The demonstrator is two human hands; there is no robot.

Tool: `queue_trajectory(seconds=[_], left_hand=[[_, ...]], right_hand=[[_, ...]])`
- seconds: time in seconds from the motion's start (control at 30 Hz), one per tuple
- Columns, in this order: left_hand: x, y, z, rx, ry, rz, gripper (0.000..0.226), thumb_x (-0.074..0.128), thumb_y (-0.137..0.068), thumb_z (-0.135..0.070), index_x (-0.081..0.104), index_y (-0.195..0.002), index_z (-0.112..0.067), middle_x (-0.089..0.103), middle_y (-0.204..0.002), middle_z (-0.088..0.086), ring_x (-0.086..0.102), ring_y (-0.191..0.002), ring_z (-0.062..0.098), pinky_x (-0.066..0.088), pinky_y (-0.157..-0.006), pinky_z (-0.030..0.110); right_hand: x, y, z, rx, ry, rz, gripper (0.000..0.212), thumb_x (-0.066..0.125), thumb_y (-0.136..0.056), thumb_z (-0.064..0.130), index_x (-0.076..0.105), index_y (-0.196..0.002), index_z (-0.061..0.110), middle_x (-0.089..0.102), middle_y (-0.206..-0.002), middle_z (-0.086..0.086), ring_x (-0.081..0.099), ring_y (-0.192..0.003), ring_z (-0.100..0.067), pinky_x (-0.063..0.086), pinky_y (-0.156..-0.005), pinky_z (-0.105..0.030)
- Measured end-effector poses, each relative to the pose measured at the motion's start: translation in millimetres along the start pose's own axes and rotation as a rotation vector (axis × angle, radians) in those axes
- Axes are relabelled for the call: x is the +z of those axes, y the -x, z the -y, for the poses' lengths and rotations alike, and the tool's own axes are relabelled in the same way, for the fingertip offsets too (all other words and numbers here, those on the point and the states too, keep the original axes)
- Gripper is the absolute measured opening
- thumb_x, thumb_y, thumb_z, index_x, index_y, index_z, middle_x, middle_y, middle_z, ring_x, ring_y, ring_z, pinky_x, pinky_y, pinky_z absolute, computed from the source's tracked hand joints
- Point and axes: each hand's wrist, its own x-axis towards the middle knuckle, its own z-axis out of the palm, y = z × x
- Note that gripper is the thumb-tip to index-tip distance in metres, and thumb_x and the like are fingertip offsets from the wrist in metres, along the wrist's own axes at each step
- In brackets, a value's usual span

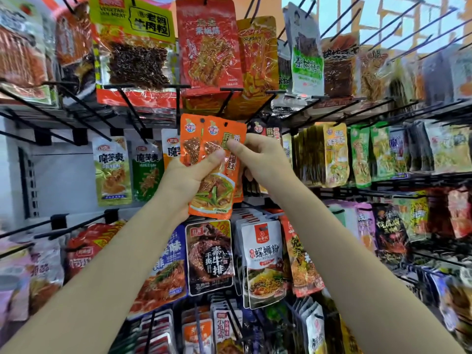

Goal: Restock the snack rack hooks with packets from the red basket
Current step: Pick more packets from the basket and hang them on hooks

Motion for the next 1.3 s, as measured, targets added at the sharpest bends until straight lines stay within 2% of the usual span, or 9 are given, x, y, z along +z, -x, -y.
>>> queue_trajectory(seconds=[0.13, 0.3, 0.43, 0.6, 0.73, 0.93, 1.13, 1.23, 1.3], left_hand=[[-23, -1, -7, -0.027, -0.054, -0.101, 0.034, 0.068, -0.092, -0.047, 0.067, -0.113, -0.019, 0.078, -0.101, 0.008, 0.075, -0.090, 0.027, 0.060, -0.083, 0.047], [-42, 1, -12, 0.072, -0.016, -0.142, 0.010, 0.071, -0.093, -0.024, 0.071, -0.094, -0.014, 0.078, -0.083, 0.005, 0.075, -0.074, 0.025, 0.061, -0.076, 0.045], [-45, 4, -12, 0.092, -0.025, -0.150, 0.009, 0.072, -0.092, -0.022, 0.073, -0.089, -0.014, 0.078, -0.083, 0.006, 0.074, -0.073, 0.026, 0.061, -0.074, 0.044], [-49, 5, -13, 0.087, -0.028, -0.151, 0.010, 0.073, -0.092, -0.022, 0.074, -0.089, -0.013, 0.079, -0.087, 0.008, 0.075, -0.078, 0.028, 0.062, -0.076, 0.045], [-46, 5, -13, 0.072, -0.023, -0.139, 0.011, 0.073, -0.092, -0.021, 0.073, -0.086, -0.012, 0.078, -0.081, 0.005, 0.074, -0.072, 0.023, 0.060, -0.073, 0.043], [-39, 5, -15, 0.062, -0.044, -0.097, 0.012, 0.074, -0.090, -0.023, 0.075, -0.090, -0.011, 0.079, -0.090, 0.009, 0.075, -0.083, 0.028, 0.061, -0.082, 0.051], [-18, -2, -19, 0.055, -0.147, 0.055, 0.022, 0.075, -0.090, -0.025, 0.075, -0.096, -0.005, 0.078, -0.095, 0.012, 0.076, -0.089, 0.030, 0.062, -0.084, 0.050], [-8, -5, -17, 0.311, -0.455, 0.044, 0.024, 0.074, -0.091, -0.033, 0.073, -0.105, -0.014, 0.077, -0.090, -0.009, 0.071, -0.082, 0.001, 0.056, -0.077, 0.021], [-12, -9, -10, 0.644, -0.889, -0.031, 0.056, 0.069, -0.091, -0.048, 0.055, -0.138, -0.020, 0.064, -0.126, -0.008, 0.059, -0.113, 0.000, 0.044, -0.095, 0.019]], right_hand=[[2, -8, -6, 0.103, -0.072, -0.125, 0.030, 0.055, -0.103, 0.032, 0.066, -0.100, 0.004, 0.068, -0.086, -0.018, 0.063, -0.073, -0.026, 0.051, -0.067, -0.043], [11, -19, 4, 0.164, -0.058, -0.185, 0.053, 0.051, -0.102, 0.044, 0.058, -0.092, -0.007, 0.056, -0.079, -0.011, 0.052, -0.071, -0.021, 0.042, -0.067, -0.034], [19, -25, 11, 0.156, -0.066, -0.179, 0.047, 0.052, -0.103, 0.035, 0.039, -0.063, 0.014, 0.037, -0.056, -0.001, 0.037, -0.050, -0.013, 0.032, -0.044, -0.018], [18, -28, 4, 0.138, -0.042, -0.206, 0.044, 0.054, -0.101, 0.036, 0.041, -0.063, 0.017, 0.041, -0.059, -0.003, 0.042, -0.055, -0.015, 0.034, -0.055, -0.024], [14, -28, 7, 0.137, -0.033, -0.230, 0.048, 0.055, -0.099, 0.024, 0.030, -0.059, 0.019, 0.025, -0.052, 0.005, 0.025, -0.040, -0.006, 0.022, -0.041, -0.019], [9, -23, 7, -0.001, 0.196, -0.373, 0.013, 0.063, -0.097, 0.026, 0.057, -0.101, 0.016, 0.052, -0.078, 0.009, 0.048, -0.062, -0.002, 0.039, -0.053, -0.014], [9, -21, 18, 0.055, 0.010, -0.092, 0.040, 0.059, -0.099, 0.042, 0.068, -0.077, 0.010, 0.055, -0.053, 0.010, 0.051, -0.048, -0.004, 0.041, -0.049, -0.020], [9, -23, 15, 0.051, 0.014, -0.077, 0.041, 0.060, -0.099, 0.038, 0.067, -0.087, 0.000, 0.061, -0.066, 0.001, 0.055, -0.055, -0.008, 0.045, -0.054, -0.026], [3, -27, 12, 0.084, 0.009, -0.112, 0.036, 0.056, -0.101, 0.037, 0.065, -0.080, 0.008, 0.060, -0.066, 0.000, 0.055, -0.057, -0.011, 0.044, -0.055, -0.027]])
